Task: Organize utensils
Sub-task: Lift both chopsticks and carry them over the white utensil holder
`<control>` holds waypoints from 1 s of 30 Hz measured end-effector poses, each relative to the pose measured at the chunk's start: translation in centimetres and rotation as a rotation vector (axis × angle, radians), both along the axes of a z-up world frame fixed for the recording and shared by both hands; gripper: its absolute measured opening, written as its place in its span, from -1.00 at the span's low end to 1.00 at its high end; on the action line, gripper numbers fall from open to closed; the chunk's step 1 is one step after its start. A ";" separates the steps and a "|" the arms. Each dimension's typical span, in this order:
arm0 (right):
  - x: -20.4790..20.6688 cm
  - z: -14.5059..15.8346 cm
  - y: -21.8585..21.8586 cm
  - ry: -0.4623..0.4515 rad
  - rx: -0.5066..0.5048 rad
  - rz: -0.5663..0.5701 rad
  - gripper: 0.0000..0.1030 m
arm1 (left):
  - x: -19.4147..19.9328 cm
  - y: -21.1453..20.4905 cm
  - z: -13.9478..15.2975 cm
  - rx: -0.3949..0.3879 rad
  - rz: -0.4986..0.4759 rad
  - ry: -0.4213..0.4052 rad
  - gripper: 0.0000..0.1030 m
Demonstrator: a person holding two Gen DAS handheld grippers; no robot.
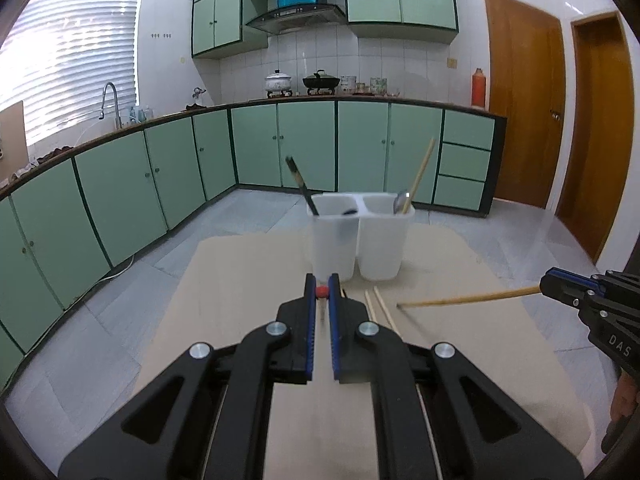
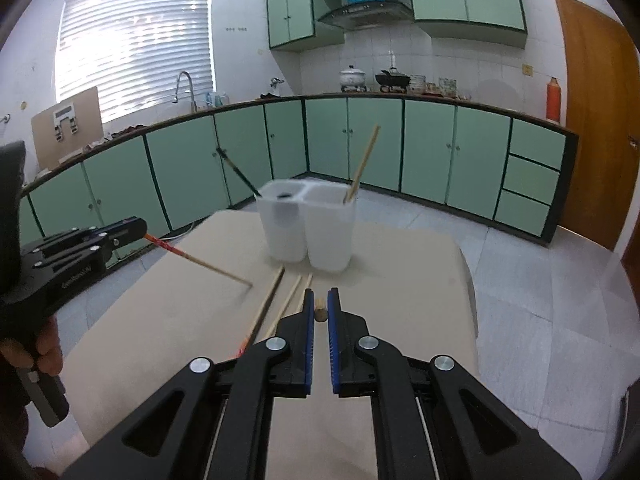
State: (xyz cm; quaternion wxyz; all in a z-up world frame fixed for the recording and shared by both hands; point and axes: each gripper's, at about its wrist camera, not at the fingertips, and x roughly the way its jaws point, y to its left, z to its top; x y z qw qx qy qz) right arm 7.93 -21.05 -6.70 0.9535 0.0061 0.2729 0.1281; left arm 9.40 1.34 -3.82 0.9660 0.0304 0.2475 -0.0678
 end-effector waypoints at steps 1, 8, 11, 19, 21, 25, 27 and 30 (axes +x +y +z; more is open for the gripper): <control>0.3 0.4 0.0 -0.002 -0.001 0.004 -0.87 | 0.3 0.1 0.4 -0.007 -0.002 -0.002 -0.90; 3.1 3.3 0.2 -0.017 -0.011 0.047 -0.87 | 2.5 0.1 2.7 -0.022 -0.017 -0.019 -0.90; 4.2 4.3 0.5 -0.014 -0.003 0.064 -0.87 | 3.5 0.1 3.5 -0.038 -0.026 -0.014 -0.90; 6.9 6.0 0.7 -0.007 0.006 0.096 -0.87 | 5.3 0.3 5.1 -0.050 -0.038 -0.015 -0.90; 7.2 6.5 0.8 -0.015 0.001 0.103 -0.87 | 5.4 0.5 5.3 -0.058 -0.041 -0.016 -0.90; 7.7 7.5 1.1 -0.032 -0.008 0.118 -0.87 | 5.8 0.4 6.1 -0.070 -0.048 -0.027 -0.90; 8.0 7.9 1.1 -0.037 -0.010 0.124 -0.87 | 5.8 0.3 6.5 -0.071 -0.052 -0.036 -0.90; 8.3 8.5 1.0 -0.042 -0.003 0.133 -0.87 | 5.9 0.1 7.3 -0.076 -0.060 -0.052 -0.90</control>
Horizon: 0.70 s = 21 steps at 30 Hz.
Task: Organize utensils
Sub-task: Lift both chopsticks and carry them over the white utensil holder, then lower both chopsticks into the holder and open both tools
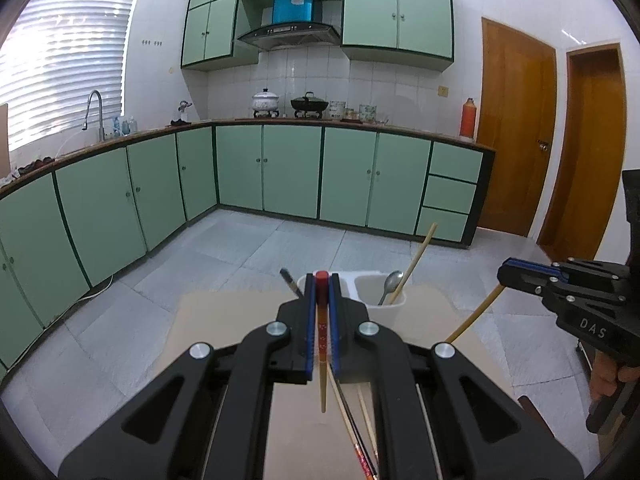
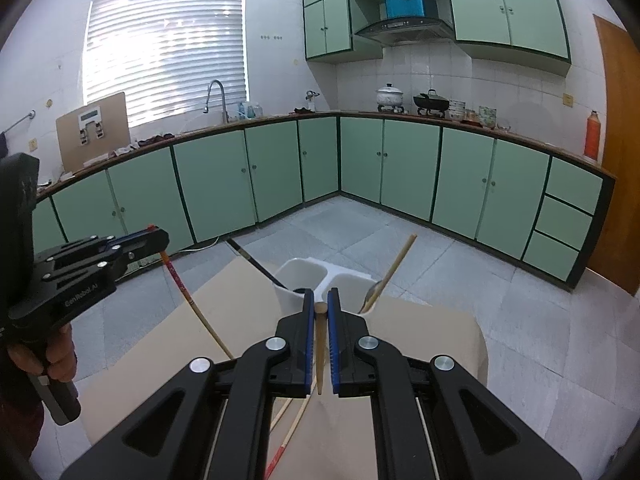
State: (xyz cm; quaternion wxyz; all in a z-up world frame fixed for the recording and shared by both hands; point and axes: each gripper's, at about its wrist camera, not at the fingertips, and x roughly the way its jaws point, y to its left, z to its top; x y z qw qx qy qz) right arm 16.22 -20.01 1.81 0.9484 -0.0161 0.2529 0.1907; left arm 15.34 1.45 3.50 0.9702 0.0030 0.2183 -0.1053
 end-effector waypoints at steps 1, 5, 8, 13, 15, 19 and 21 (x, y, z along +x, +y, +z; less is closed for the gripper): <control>0.1 0.3 -0.1 -0.004 0.006 0.004 -0.87 | 0.0 -0.1 0.4 -0.001 -0.003 -0.009 -0.90; 0.0 1.8 -0.8 -0.029 0.022 0.015 -0.87 | 0.1 -0.5 1.8 -0.006 -0.014 -0.041 -0.90; 0.3 3.1 -1.3 -0.054 0.024 0.017 -0.88 | 0.5 -0.9 3.2 -0.014 -0.019 -0.075 -0.90; 1.1 5.6 -1.9 -0.101 0.024 0.020 -0.88 | 1.7 -1.7 5.3 -0.029 -0.025 -0.119 -0.90; 1.4 6.6 -2.1 -0.118 0.029 0.023 -0.87 | 2.2 -2.0 6.1 -0.037 -0.028 -0.134 -0.90; 2.6 8.5 -2.4 -0.153 0.038 0.020 -0.87 | 3.9 -2.5 7.6 -0.055 -0.019 -0.163 -0.90; 3.4 9.1 -2.3 -0.161 0.037 0.016 -0.87 | 5.0 -2.6 8.0 -0.063 -0.009 -0.170 -0.90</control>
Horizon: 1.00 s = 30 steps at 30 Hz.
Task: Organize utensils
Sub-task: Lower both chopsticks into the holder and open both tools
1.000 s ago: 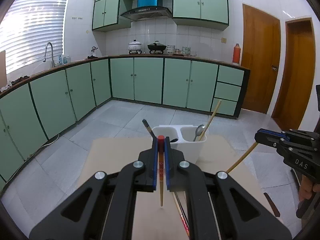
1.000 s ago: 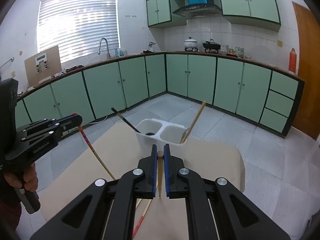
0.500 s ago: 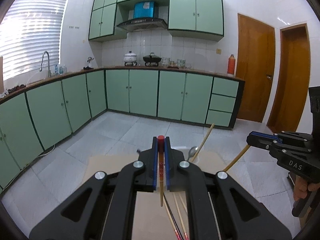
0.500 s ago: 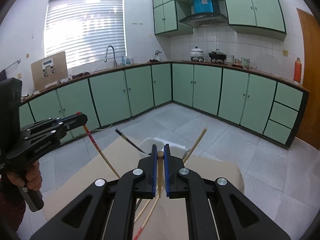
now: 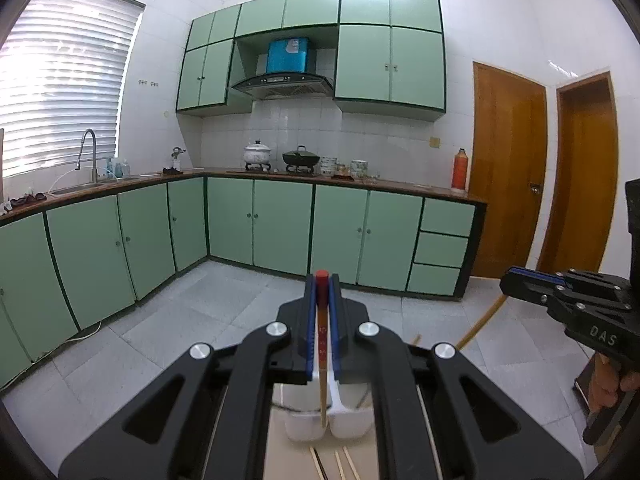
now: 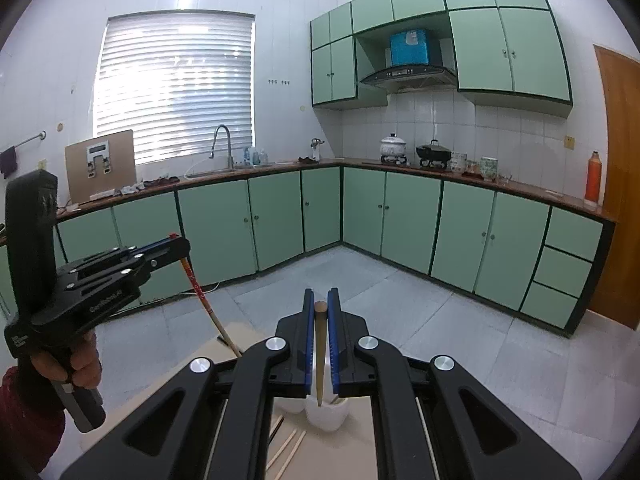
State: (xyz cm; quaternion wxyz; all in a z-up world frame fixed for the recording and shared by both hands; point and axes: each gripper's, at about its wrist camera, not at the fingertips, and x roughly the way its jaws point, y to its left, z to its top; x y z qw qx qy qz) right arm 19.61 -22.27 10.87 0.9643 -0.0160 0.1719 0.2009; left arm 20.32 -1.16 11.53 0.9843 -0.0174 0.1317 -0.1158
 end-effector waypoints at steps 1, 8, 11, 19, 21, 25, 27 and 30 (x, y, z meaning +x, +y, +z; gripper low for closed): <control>0.7 0.2 0.0 -0.001 0.005 -0.003 -0.87 | 0.6 0.0 0.2 -0.007 0.004 -0.005 -0.90; 4.3 -0.9 1.4 0.032 0.001 -0.010 -0.87 | 5.0 -0.8 -1.3 -0.016 0.034 0.013 -0.90; 5.6 -2.4 1.9 0.060 0.001 -0.016 -0.88 | 6.7 -1.0 -3.1 -0.012 0.042 0.054 -0.90; 8.0 -6.5 2.5 0.139 0.013 -0.031 -0.87 | 8.8 -1.2 -6.9 0.040 0.055 0.113 -0.90; 8.3 -7.5 2.7 0.154 0.015 -0.033 -0.87 | 9.1 -1.0 -7.5 0.043 0.054 0.126 -0.90; 8.8 -9.3 3.1 0.182 0.011 -0.040 -0.87 | 9.7 -0.9 -9.1 0.052 0.058 0.164 -0.90; 8.8 -10.0 3.2 0.194 0.011 -0.040 -0.87 | 9.8 -0.8 -9.9 0.058 0.059 0.182 -0.89; 8.9 -10.9 3.4 0.213 0.007 -0.044 -0.87 | 9.8 -0.7 -10.6 0.069 0.066 0.198 -0.88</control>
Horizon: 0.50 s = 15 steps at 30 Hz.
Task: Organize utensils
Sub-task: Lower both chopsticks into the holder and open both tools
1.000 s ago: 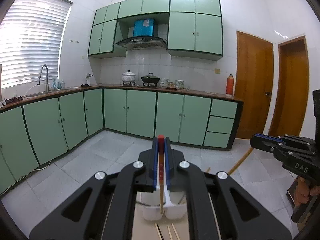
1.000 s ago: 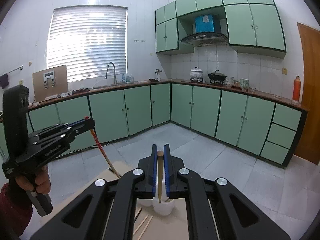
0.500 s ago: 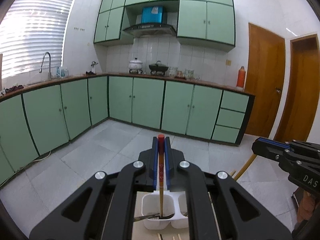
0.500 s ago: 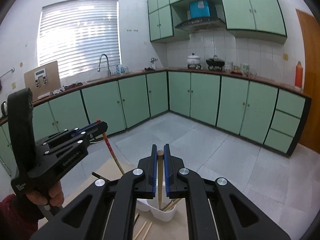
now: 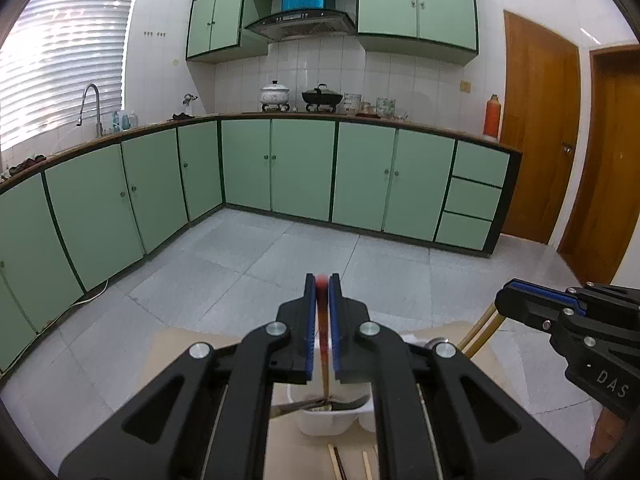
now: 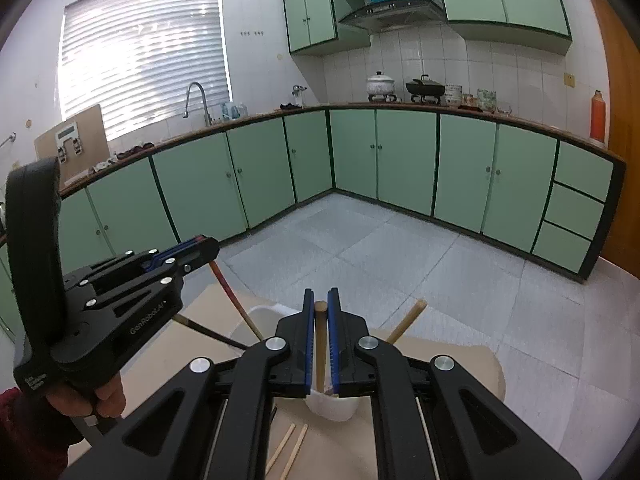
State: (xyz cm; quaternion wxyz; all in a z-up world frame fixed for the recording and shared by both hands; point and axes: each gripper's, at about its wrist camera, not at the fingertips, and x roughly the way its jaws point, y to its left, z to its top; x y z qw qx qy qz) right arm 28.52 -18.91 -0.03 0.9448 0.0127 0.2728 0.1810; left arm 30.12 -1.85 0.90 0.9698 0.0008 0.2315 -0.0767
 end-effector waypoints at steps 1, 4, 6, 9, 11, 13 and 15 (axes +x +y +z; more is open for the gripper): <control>0.0 -0.3 0.0 0.006 0.000 0.000 -0.87 | -0.1 0.0 -0.1 0.002 0.000 0.002 -0.87; -0.5 -0.5 0.0 0.006 0.002 -0.006 -0.82 | -0.4 0.3 -0.1 0.006 -0.001 0.002 -0.70; -1.1 -0.4 -0.1 -0.007 -0.003 -0.014 -0.72 | -0.8 0.2 0.0 0.001 0.003 -0.006 -0.46; -2.4 0.1 -0.6 -0.043 0.003 -0.028 -0.32 | -2.1 0.5 0.4 -0.001 0.005 -0.037 -0.17; -3.7 0.3 -1.1 -0.070 0.016 -0.042 -0.13 | -3.3 0.6 0.6 0.003 0.003 -0.055 -0.08; -4.8 0.3 -1.5 -0.087 0.021 -0.053 0.02 | -4.3 0.8 0.7 -0.001 0.006 -0.066 0.06; -6.1 0.1 -1.9 -0.102 0.028 -0.074 0.19 | -5.7 1.1 0.7 -0.008 0.016 -0.083 0.19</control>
